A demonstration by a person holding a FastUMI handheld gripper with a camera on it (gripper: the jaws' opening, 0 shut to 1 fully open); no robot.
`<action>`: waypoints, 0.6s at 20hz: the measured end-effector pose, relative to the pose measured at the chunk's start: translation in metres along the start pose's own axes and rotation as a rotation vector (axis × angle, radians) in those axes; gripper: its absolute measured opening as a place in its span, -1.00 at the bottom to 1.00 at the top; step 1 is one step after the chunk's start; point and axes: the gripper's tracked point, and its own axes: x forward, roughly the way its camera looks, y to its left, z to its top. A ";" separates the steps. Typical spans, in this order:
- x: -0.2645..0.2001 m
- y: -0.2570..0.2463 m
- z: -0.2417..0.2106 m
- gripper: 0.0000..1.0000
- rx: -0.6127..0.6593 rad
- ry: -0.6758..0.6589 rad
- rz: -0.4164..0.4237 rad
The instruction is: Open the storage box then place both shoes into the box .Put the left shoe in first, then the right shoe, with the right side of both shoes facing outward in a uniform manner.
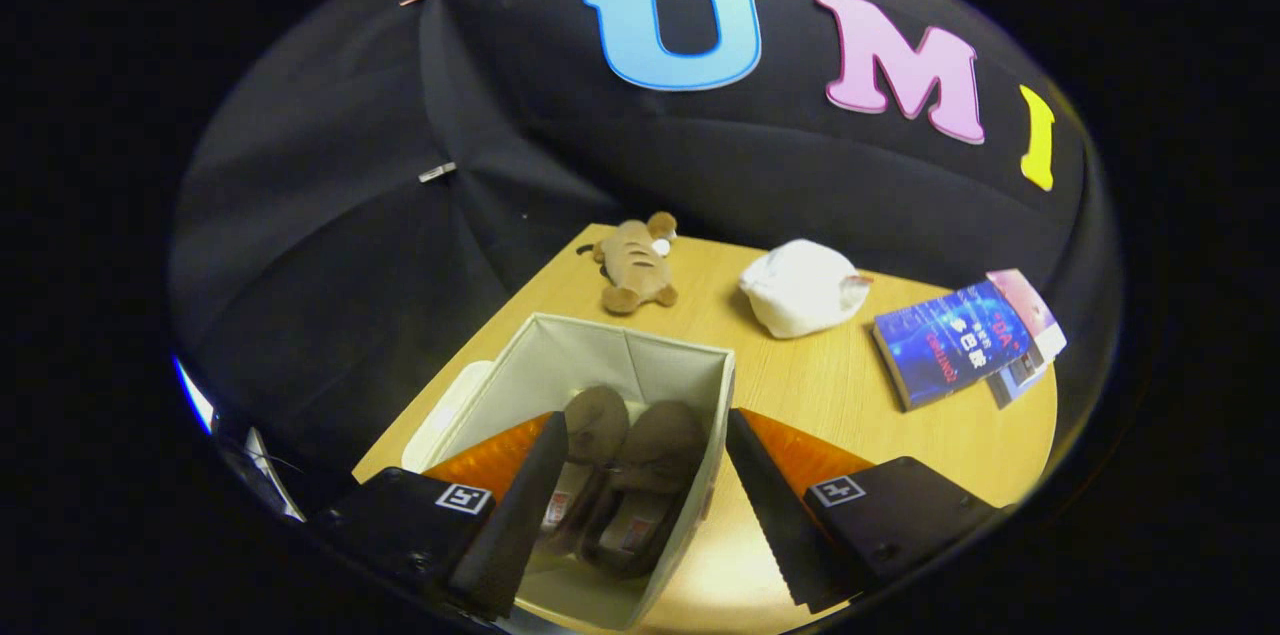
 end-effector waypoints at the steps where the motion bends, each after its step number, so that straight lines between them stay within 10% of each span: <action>1: -0.011 -0.006 0.006 0.98 -0.030 -0.034 0.008; 12: -0.128 -0.117 0.047 0.94 -0.229 -0.287 0.022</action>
